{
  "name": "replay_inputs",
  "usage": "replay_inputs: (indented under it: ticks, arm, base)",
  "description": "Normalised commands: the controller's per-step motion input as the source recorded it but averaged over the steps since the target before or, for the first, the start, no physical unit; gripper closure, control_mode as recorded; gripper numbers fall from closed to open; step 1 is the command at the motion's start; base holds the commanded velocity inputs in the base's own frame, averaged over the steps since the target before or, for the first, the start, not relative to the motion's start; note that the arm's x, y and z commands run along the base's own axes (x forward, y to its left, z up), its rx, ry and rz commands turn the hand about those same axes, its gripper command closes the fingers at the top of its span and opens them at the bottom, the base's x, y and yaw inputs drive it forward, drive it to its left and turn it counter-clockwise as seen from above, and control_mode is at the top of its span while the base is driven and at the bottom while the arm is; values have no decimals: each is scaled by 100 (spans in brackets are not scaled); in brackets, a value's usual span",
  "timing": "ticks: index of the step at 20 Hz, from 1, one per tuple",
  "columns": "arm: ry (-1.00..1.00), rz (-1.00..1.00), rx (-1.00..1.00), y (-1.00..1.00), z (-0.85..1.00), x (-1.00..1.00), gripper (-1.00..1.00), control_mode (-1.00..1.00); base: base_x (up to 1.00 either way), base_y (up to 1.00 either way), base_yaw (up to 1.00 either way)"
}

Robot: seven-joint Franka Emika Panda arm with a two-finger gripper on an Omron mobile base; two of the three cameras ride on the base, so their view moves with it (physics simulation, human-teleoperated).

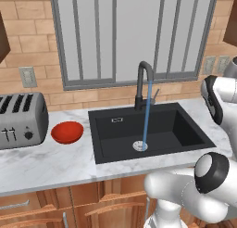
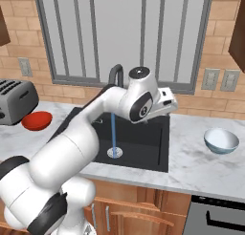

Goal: Rinse each bowl for a few seconds and place them down in the sink or on the counter.

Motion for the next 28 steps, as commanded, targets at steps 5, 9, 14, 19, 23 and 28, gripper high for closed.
replay_inputs:
  ticks: [5,9,14,19,23,28]
  arm:
    - [0,0,-8,-13,-21,4,-100,-100]
    - [0,0,-8,-13,-12,4,-100,-100]
    - [0,-1,-5,-22,-10,0,-100,-100]
    - [0,-3,-2,-27,-13,0,-100,-100]
    - [0,-3,-1,-27,-13,1,-100,-100]
    - [2,-4,0,-25,-10,0,-100,-100]
  base:
    - [0,0,0]
    - [0,0,0]
    - [0,0,0]
    - [0,0,0]
    - [0,0,0]
    - [0,0,0]
